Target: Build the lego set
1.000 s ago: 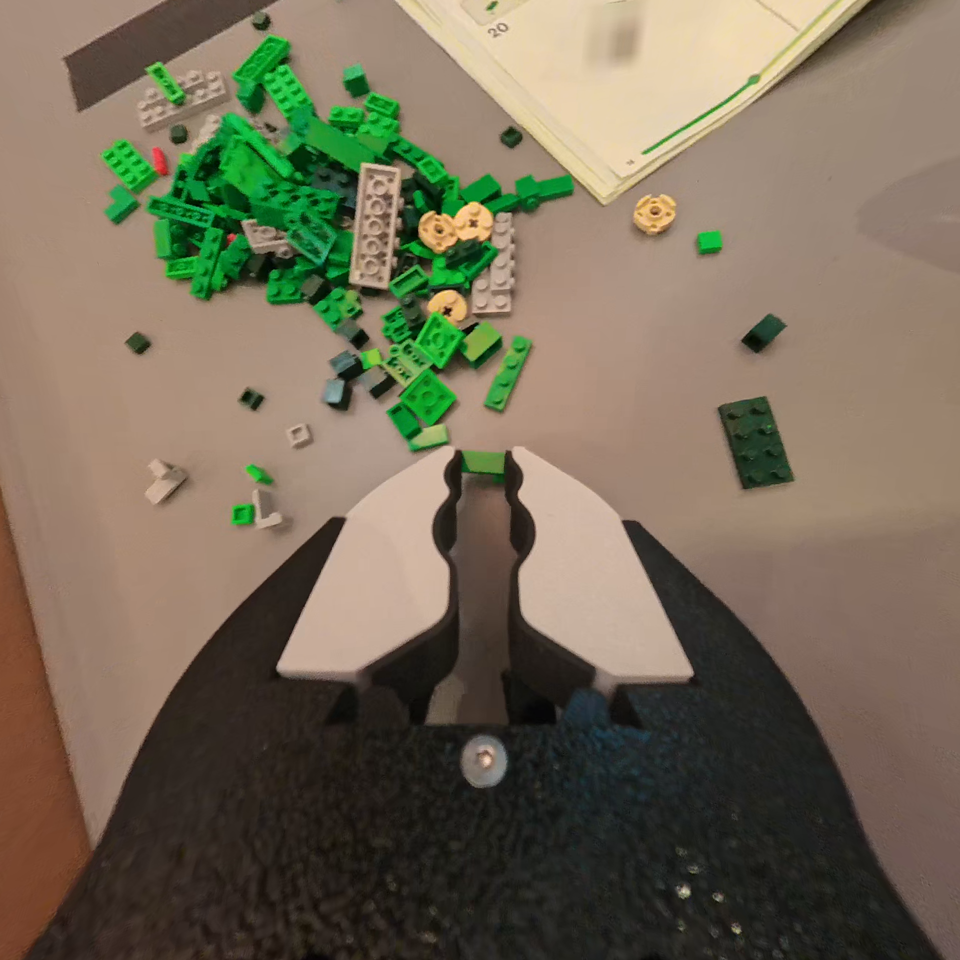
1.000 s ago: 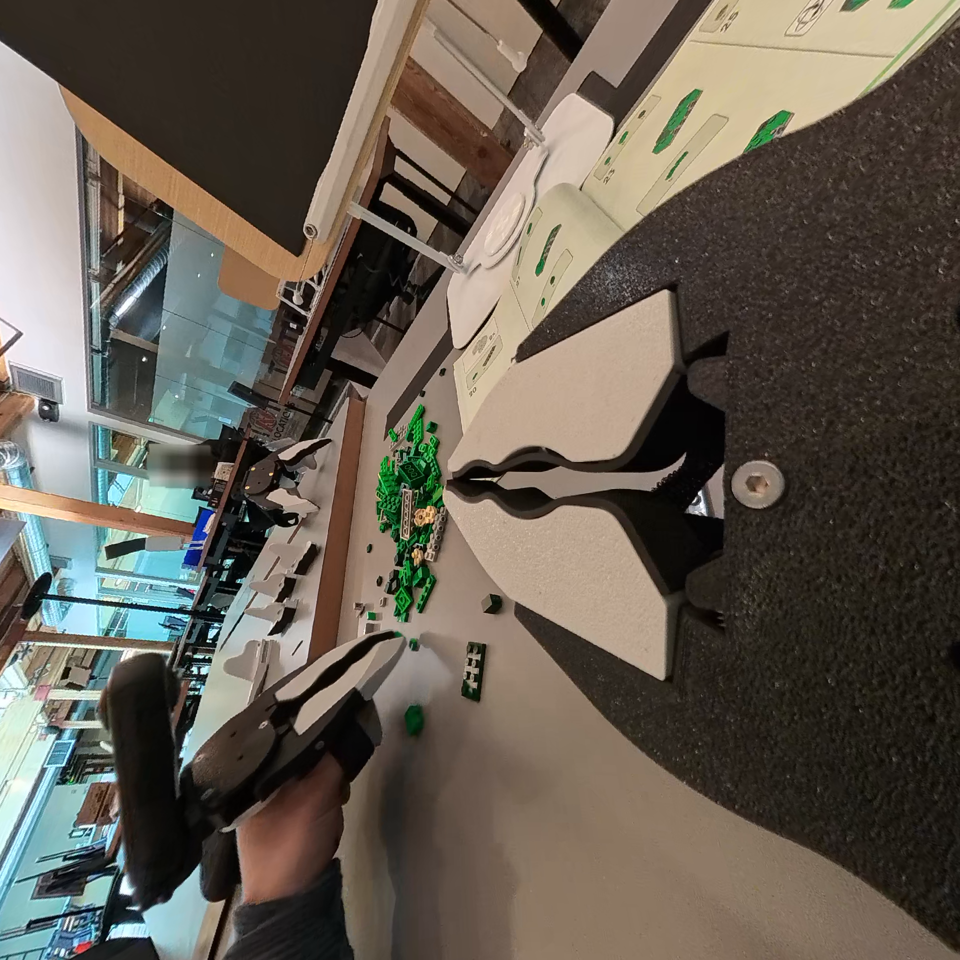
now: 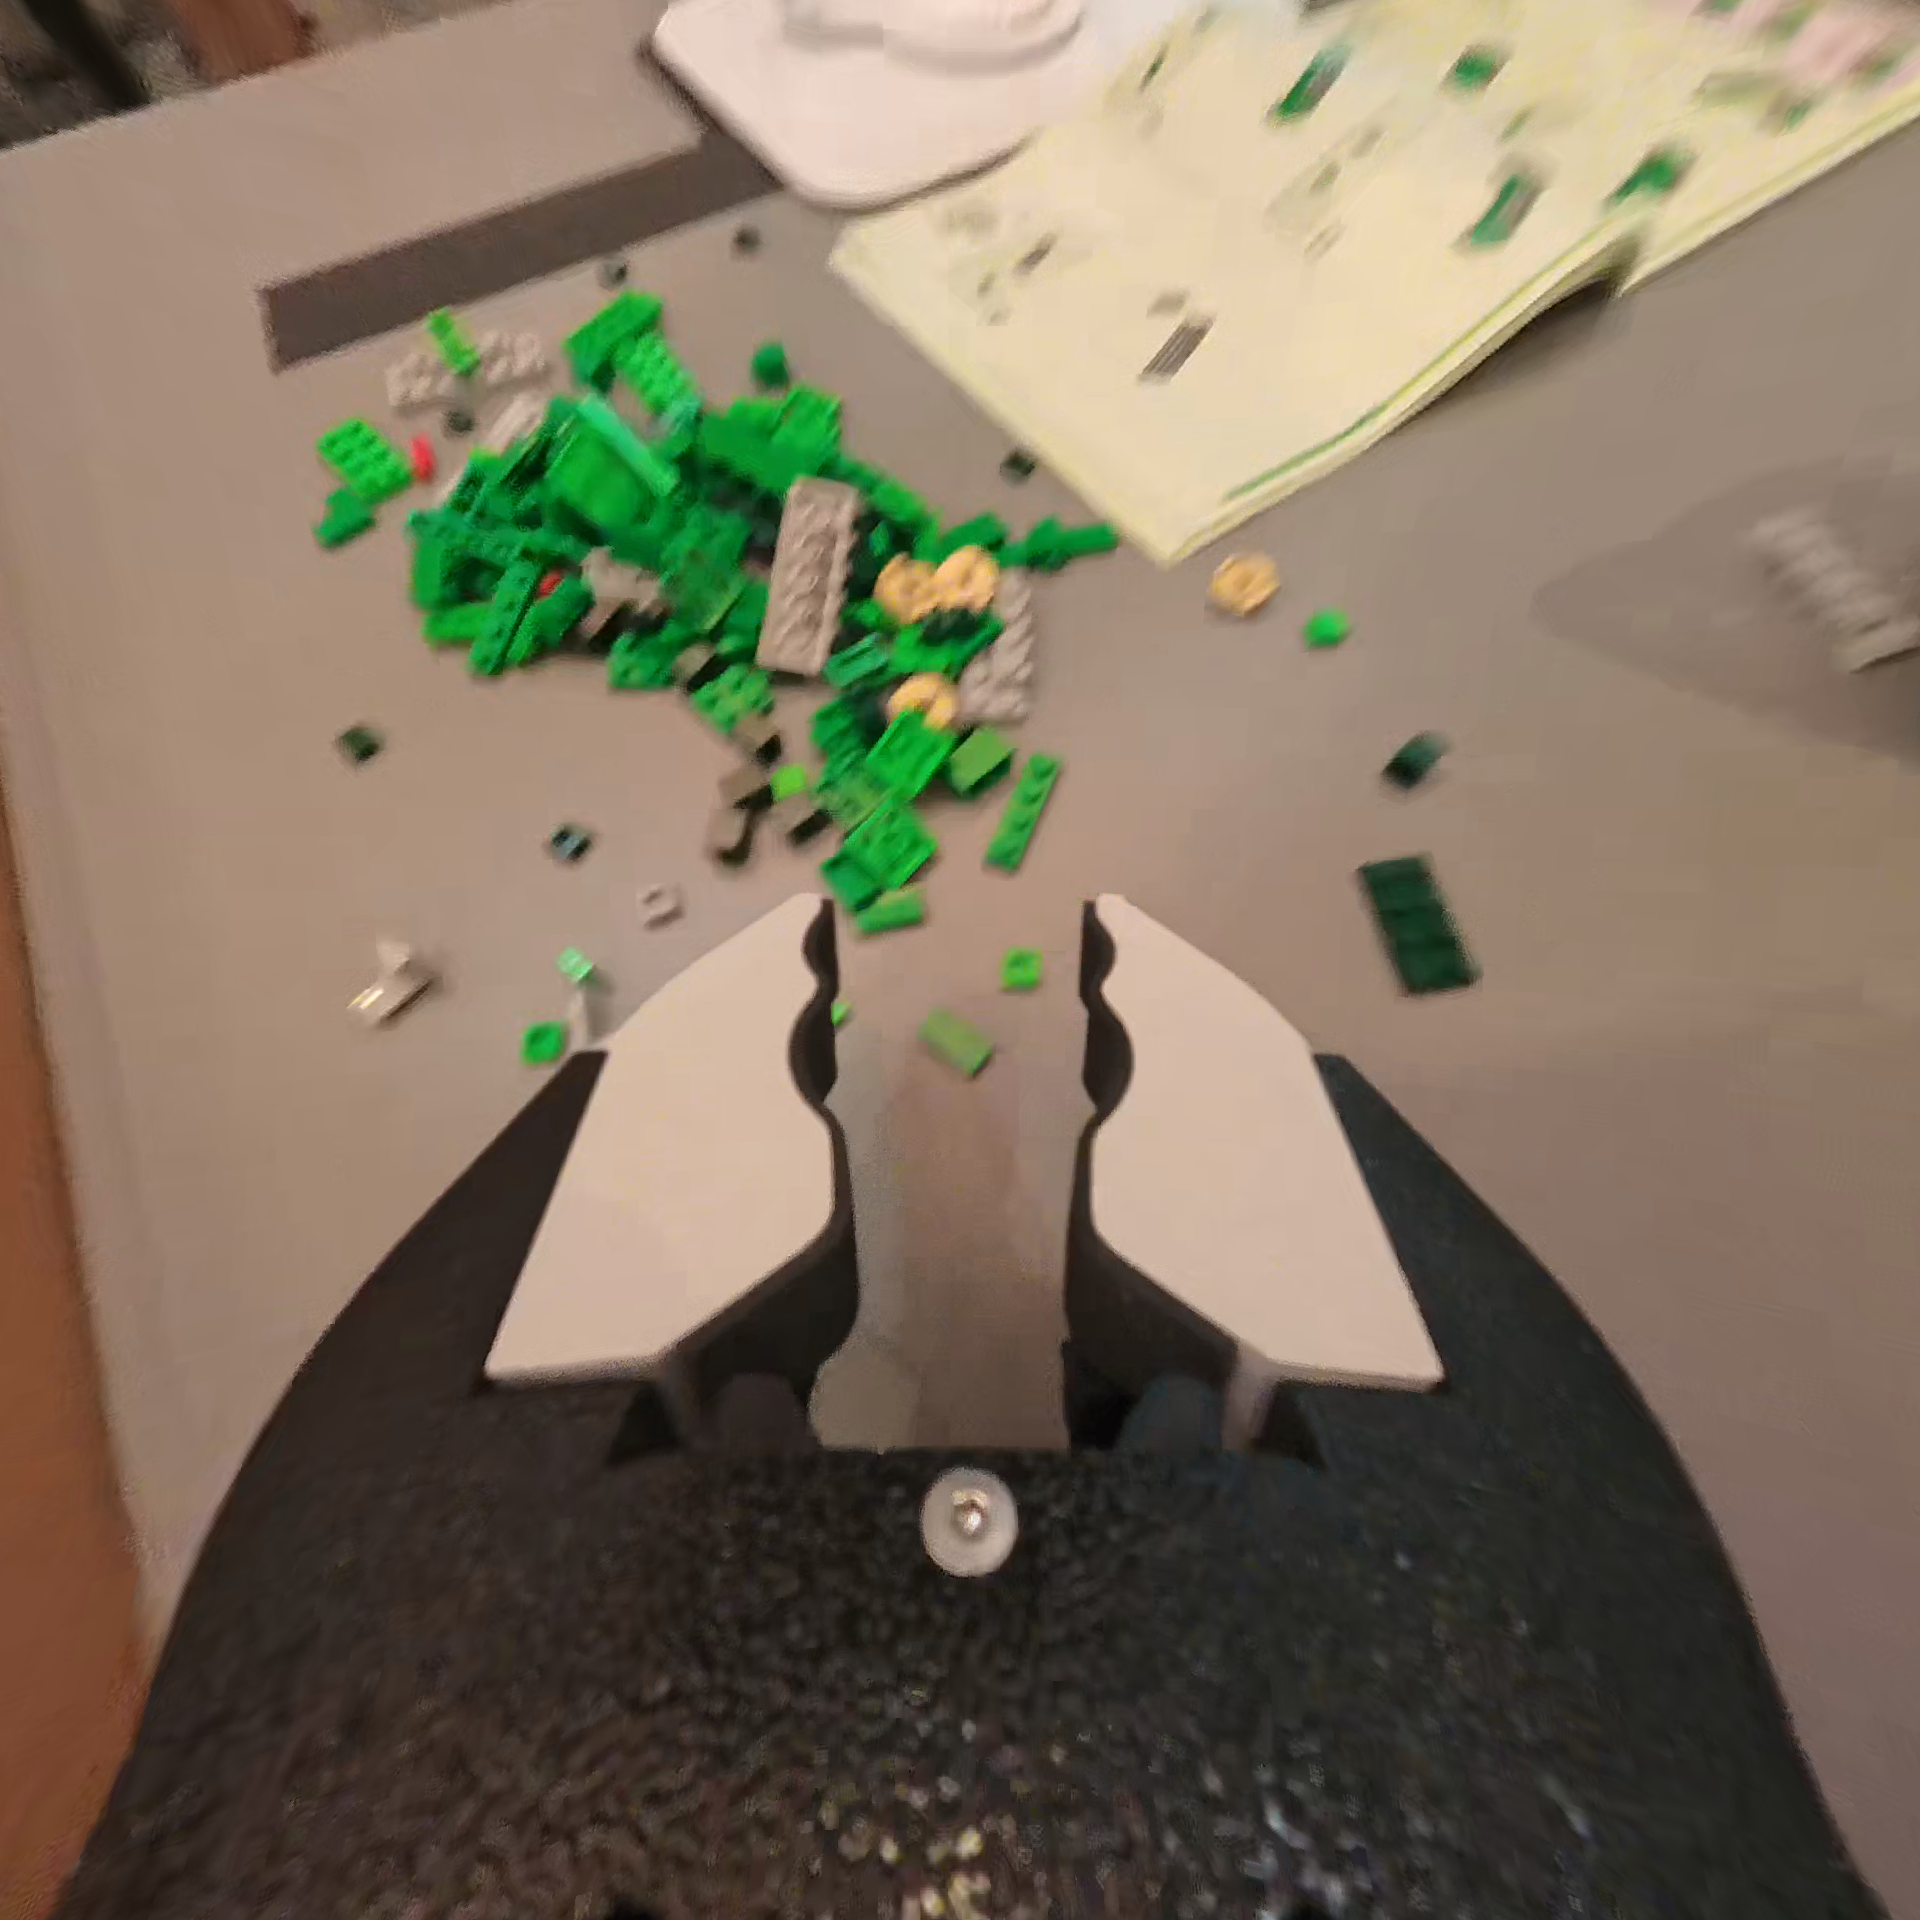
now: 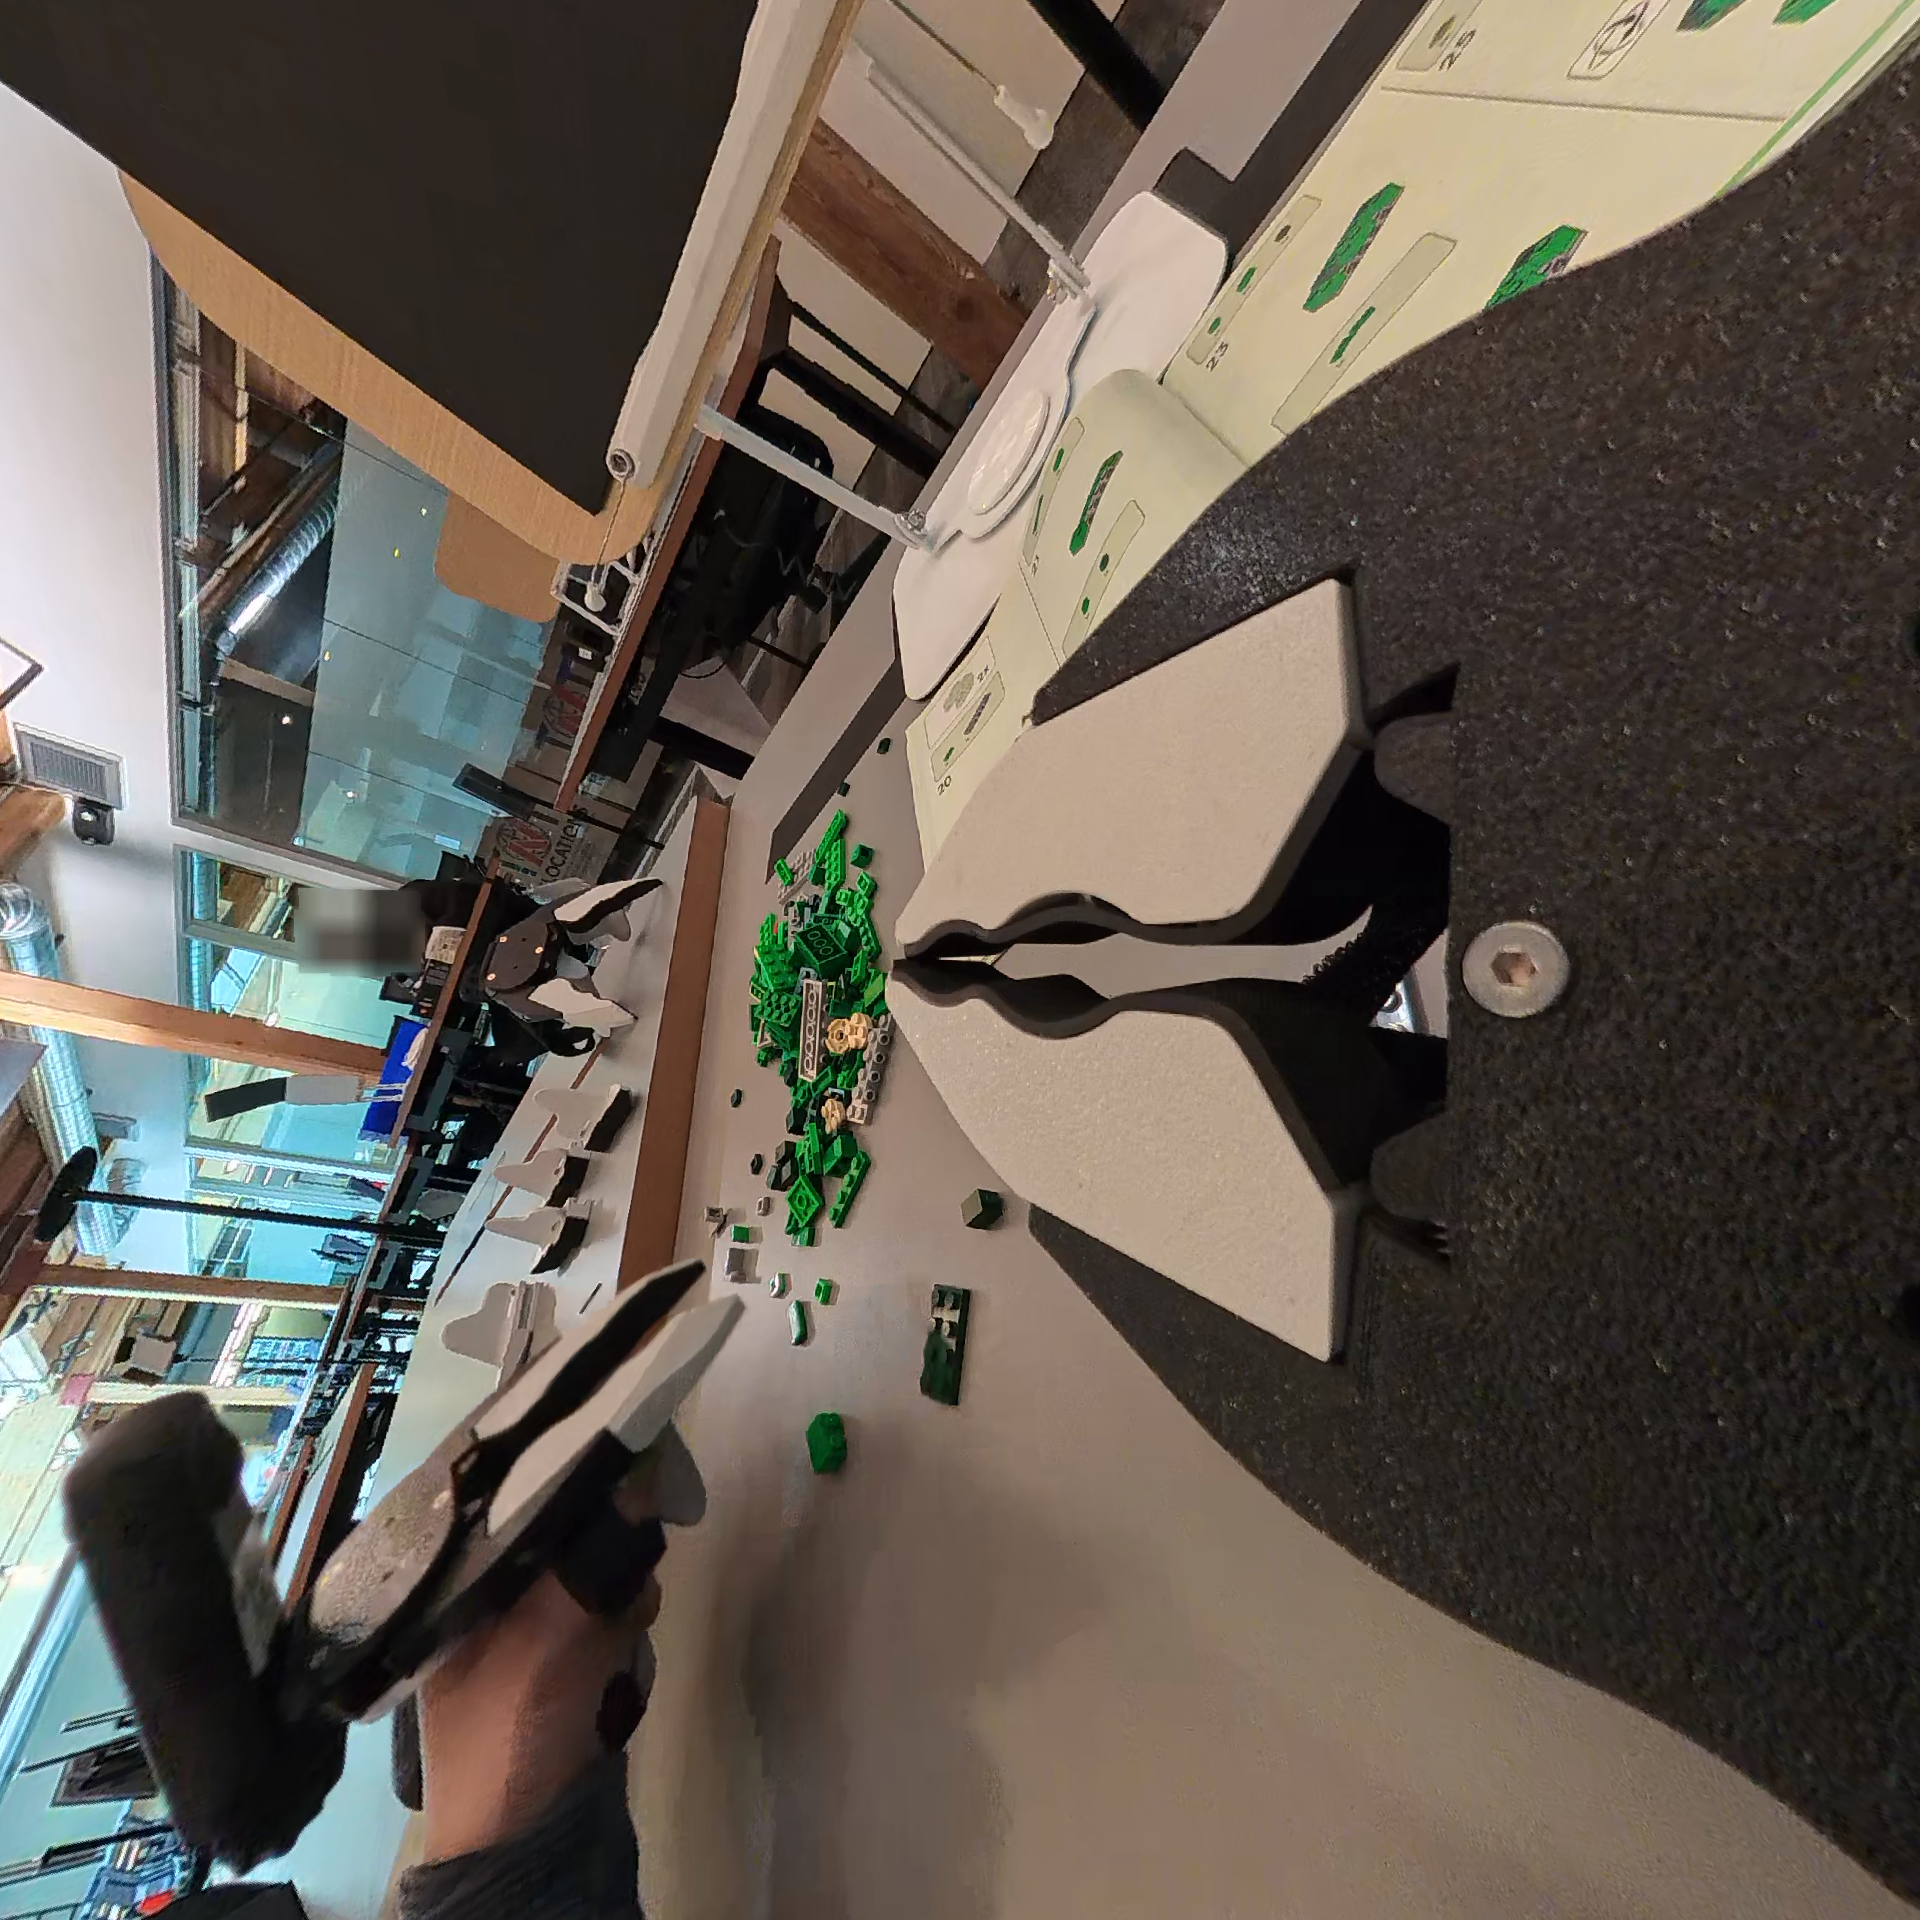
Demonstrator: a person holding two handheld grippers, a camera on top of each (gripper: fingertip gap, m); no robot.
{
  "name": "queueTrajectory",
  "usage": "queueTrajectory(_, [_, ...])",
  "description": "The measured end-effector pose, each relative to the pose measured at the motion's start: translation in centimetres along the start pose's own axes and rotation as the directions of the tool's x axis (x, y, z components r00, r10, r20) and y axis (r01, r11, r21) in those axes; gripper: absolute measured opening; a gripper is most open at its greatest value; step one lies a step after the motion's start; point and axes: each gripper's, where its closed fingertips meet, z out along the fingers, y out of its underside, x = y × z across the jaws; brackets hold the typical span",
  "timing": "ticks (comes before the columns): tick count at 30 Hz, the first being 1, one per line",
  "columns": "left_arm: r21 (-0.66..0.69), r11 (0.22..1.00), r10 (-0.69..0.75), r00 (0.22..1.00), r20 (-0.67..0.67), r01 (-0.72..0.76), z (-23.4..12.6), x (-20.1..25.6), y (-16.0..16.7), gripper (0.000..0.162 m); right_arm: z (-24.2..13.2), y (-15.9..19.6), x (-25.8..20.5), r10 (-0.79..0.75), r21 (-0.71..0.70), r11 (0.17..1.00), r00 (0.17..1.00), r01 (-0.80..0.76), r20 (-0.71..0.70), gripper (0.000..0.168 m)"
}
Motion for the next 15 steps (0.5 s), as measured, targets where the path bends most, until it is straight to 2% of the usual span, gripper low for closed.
queueTrajectory(2, [0.036, 0.999, 0.001, 0.998, -0.061, 0.002, 0.9, 1.3, -1.3, 0.048, 0.0, 0.0, 0.0, -0.002, -0.003, 1.000, 1.000, 0.002, 0.000, 0.000])
queueTrajectory(5, [0.019, 0.998, 0.059, 0.998, -0.033, -0.058, 2.4, 1.1, -2.4, 0.047, 0.1, 0.1, 0.0, -0.001, -0.005, 1.000, 1.000, 0.001, 0.001, 0.000])
queueTrajectory(10, [-0.093, 0.977, 0.194, 0.981, -0.006, -0.194, 4.4, -0.5, -3.0, 0.035, 0.0, 0.1, 0.0, 0.011, -0.005, 1.000, 1.000, -0.011, 0.004, 0.000])
queueTrajectory(13, [-0.142, 0.941, 0.305, 0.952, -0.033, -0.306, 5.2, -1.3, -3.2, 0.023, 0.1, 0.1, 0.0, 0.013, -0.006, 1.000, 1.000, -0.013, 0.007, 0.000])
queueTrajectory(15, [-0.179, 0.911, 0.365, 0.929, -0.067, -0.371, 5.8, -1.7, -3.1, 0.020, 0.0, 0.1, 0.0, 0.014, -0.006, 1.000, 1.000, -0.014, 0.008, 0.000])
